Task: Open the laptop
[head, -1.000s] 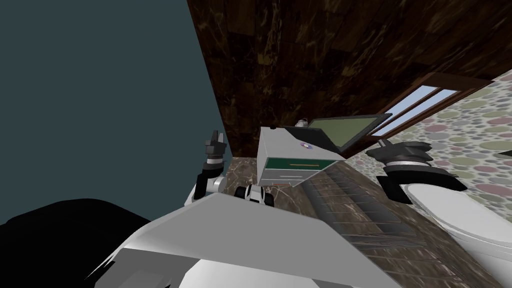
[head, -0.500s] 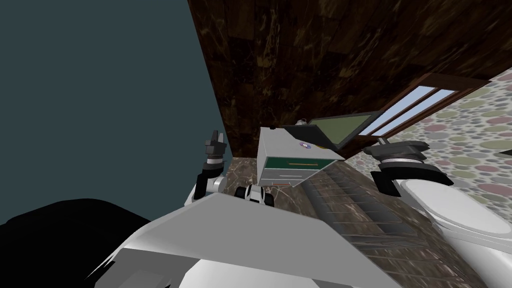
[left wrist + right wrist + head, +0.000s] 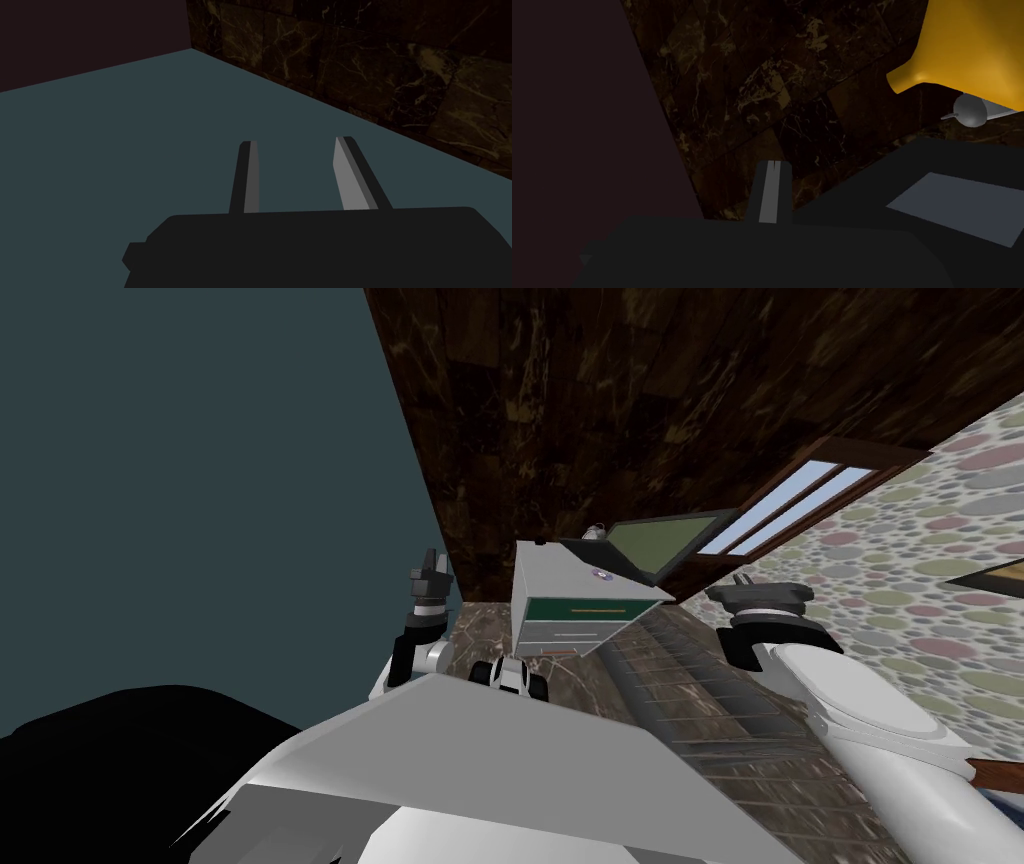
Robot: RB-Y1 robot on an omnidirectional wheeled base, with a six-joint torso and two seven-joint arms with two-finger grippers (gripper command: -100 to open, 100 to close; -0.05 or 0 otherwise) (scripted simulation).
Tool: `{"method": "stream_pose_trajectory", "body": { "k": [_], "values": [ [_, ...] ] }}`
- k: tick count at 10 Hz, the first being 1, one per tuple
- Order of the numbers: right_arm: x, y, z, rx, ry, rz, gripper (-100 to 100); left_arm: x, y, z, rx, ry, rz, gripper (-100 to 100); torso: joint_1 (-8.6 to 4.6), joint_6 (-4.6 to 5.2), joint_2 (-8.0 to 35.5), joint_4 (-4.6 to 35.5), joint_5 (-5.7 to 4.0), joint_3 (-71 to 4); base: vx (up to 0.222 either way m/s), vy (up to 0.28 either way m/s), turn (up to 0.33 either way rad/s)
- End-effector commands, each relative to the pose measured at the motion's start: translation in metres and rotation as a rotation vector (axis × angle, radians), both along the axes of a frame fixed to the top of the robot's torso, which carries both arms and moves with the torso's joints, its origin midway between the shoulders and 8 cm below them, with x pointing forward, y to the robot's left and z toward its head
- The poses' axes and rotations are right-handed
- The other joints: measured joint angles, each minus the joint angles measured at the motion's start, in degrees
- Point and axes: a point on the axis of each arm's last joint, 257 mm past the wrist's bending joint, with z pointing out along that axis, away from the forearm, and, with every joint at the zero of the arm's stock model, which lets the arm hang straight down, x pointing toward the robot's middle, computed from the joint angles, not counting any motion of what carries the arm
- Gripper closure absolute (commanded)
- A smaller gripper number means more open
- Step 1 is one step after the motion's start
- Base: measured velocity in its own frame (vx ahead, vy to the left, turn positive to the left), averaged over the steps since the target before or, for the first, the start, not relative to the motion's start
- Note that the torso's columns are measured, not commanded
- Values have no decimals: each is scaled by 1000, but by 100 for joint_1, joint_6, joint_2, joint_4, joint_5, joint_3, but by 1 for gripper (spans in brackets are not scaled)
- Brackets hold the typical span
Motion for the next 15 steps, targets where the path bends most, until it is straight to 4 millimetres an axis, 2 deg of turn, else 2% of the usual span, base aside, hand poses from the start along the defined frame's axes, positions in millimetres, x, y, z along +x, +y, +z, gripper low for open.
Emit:
{"method": "stream_pose_trajectory", "body": {
  "k": [1, 3, 4, 5, 7, 12, 13, 14, 15],
  "values": [
    [7, 1, 9, 164, -88, 49, 100, 0, 0, 0, 0, 0, 0, 0, 13, 1, -15, -4, 6, -10, 0, 0, 0],
    [8, 0, 7, 234, -108, 66, 100, 0, 0, 0, 0, 0, 0, 0, 2, 3, -16, -6, 1, -11, 9, 8, -1],
    [22, 3, -27, 372, -119, 77, 100, 0, 0, 0, 0, 0, 0, 0, -5, 3, -8, -4, -2, -6, -49, -37, -143],
    [28, 3, -41, 457, -141, 85, 100, 0, 0, 0, 0, 0, 0, 0, -24, 7, 12, 1, -9, 7, -82, -52, -102],
    [38, 10, -28, 562, -212, 130, 100, 0, 0, 0, 0, 0, 0, 0, -6, 1, 3, 2, -1, 2, -29, -27, -7],
    [40, 10, -31, 724, -264, 171, 100, 0, 0, 0, 0, 0, 0, 0, -7, 3, 0, -1, -3, 0, 3, 3, 0],
    [59, 23, -66, 868, -273, 184, 100, 0, 0, 0, 0, 0, 0, 0, -9, 3, 2, 0, -3, 1, -54, -45, -168],
    [67, 27, -77, 949, -292, 190, 100, 0, 0, 0, 0, 0, 0, 0, -24, 7, 13, 2, -8, 8, -83, -53, -103],
    [75, 35, -74, 1029, -332, 222, 100, 0, 0, 0, 0, 0, 0, 0, -18, 2, 15, 4, -7, 10, -48, -35, 0]
  ]
}}
